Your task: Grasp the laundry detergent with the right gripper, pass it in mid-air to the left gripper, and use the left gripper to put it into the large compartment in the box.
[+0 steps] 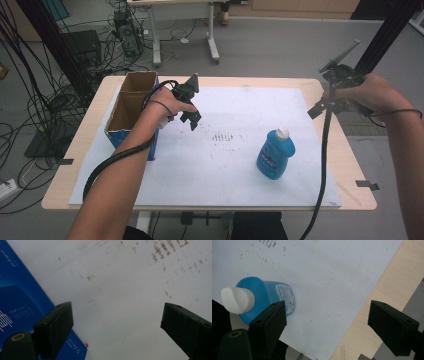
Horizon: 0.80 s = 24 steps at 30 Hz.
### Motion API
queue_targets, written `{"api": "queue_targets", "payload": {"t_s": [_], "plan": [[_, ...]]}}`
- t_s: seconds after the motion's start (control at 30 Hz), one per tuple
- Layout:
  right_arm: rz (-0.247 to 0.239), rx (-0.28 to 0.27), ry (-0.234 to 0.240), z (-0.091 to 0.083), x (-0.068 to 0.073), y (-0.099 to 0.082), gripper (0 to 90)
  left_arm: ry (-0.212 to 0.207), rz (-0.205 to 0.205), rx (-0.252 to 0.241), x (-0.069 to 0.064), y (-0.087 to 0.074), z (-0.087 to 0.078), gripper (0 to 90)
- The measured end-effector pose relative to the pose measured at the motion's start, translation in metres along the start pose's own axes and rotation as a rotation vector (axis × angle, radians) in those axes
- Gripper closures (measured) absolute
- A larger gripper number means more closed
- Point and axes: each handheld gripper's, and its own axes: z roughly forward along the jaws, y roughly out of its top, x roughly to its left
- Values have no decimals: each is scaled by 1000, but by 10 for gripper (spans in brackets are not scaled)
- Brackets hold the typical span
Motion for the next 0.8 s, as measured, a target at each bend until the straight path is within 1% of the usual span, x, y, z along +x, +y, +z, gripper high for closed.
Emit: {"api": "queue_targets", "payload": {"t_s": [0.13, 0.2, 0.47, 0.5, 0.7, 0.8], "plan": [[-1, -1, 1, 1, 0, 1, 151, 0, 3, 7, 0, -1, 1, 111], [-2, -1, 2, 1, 0, 1, 151, -8, 3, 5, 0, -1, 2, 111], [-5, 0, 0, 0, 0, 1, 151, -7, 1, 0, 1, 0, 1, 111], [-4, -1, 2, 0, -1, 1, 150, -14, 1, 4, 2, -1, 0, 110], [-4, 1, -2, 0, -2, -1, 150, -13, 2, -2, 0, -2, -1, 110], [-3, -2, -5, -2, -3, -4, 148, -21, 9, -1, -2, -4, -1, 108]]}}
